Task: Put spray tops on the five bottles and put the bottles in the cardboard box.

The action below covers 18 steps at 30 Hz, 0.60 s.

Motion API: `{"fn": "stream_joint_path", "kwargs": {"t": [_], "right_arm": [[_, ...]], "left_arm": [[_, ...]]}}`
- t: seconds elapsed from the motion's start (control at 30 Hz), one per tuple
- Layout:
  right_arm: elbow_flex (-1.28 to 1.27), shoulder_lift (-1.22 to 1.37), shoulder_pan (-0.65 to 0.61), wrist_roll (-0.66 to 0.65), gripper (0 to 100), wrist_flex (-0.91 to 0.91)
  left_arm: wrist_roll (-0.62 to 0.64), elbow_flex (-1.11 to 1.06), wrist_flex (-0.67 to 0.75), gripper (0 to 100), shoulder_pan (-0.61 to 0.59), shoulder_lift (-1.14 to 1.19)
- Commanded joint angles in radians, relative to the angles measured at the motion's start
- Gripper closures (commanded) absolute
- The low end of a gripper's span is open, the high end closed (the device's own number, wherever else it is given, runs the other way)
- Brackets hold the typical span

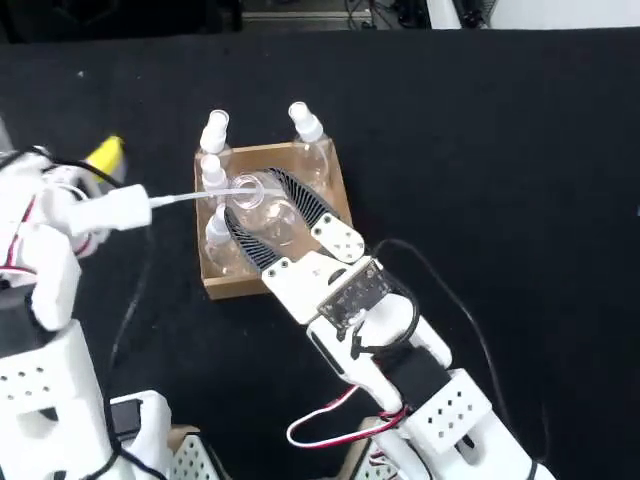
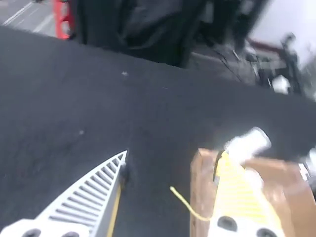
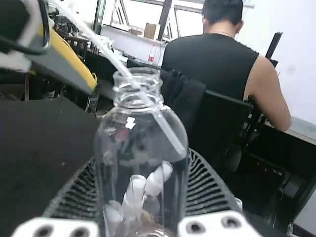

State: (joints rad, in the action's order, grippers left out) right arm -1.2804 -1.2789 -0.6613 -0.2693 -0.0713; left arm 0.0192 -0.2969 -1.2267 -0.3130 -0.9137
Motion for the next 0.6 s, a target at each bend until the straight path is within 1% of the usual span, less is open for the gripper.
{"fn": "stream_joint_path", "kwargs": {"t": [0.0,0.2,0.37,0.47,0.57], "right_arm": [[0.015,-0.022,-0.009,-0.009,98.8,-0.04],[0.012,-0.022,-0.009,-0.009,98.8,-0.066],[0.008,-0.022,-0.006,-0.009,98.8,-0.066],[0.013,-0.021,0.017,0.008,98.8,-0.069],[0.056,-0.021,0.061,0.11,98.8,-0.127]], "left_arm": [[-0.072,0.101,-0.118,73,0.081,0.006],[-0.077,0.099,-0.229,73,0.084,0.057],[-0.08,0.105,-0.324,73,0.073,0.037],[-0.158,0.11,-0.367,73,0.019,-0.021],[-0.219,0.11,-0.37,73,-0.084,-0.097]]}}
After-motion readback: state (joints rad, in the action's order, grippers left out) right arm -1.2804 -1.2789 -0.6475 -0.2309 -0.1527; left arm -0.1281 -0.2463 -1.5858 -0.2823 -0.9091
